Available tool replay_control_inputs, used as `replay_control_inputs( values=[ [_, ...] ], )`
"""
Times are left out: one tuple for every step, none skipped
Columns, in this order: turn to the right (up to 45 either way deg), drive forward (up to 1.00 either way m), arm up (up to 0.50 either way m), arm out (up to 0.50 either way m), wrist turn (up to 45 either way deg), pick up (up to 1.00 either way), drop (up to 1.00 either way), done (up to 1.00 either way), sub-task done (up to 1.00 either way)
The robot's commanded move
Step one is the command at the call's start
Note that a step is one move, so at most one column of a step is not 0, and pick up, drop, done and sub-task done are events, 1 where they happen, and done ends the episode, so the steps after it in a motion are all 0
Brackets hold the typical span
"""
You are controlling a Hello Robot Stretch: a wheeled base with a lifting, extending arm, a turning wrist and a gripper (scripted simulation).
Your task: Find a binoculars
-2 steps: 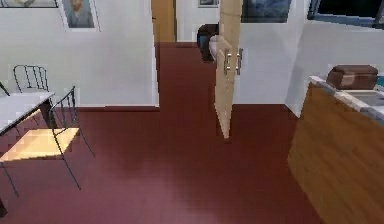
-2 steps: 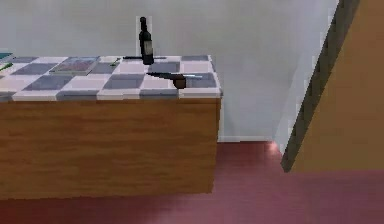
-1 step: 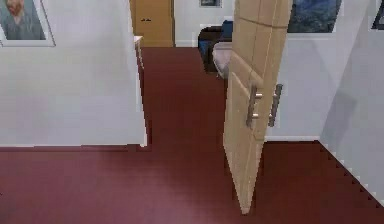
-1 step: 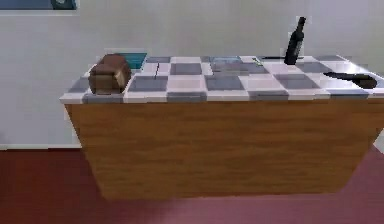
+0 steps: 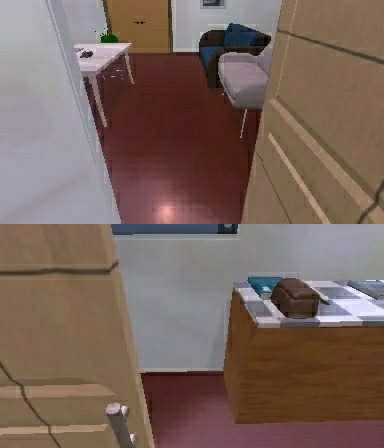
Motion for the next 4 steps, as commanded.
replay_control_inputs(
  values=[
    [0.0, 1.00, 0.00, 0.00, 0.0, 0.00, 0.00, 0.00, 0.00],
    [6.0, 0.00, 0.00, 0.00, 0.0, 0.00, 0.00, 0.00, 0.00],
    [0.0, 0.30, 0.00, 0.00, 0.0, 0.00, 0.00, 0.00, 0.00],
    [-45.0, 0.00, 0.00, 0.00, 0.0, 0.00, 0.00, 0.00, 0.00]
  ],
)
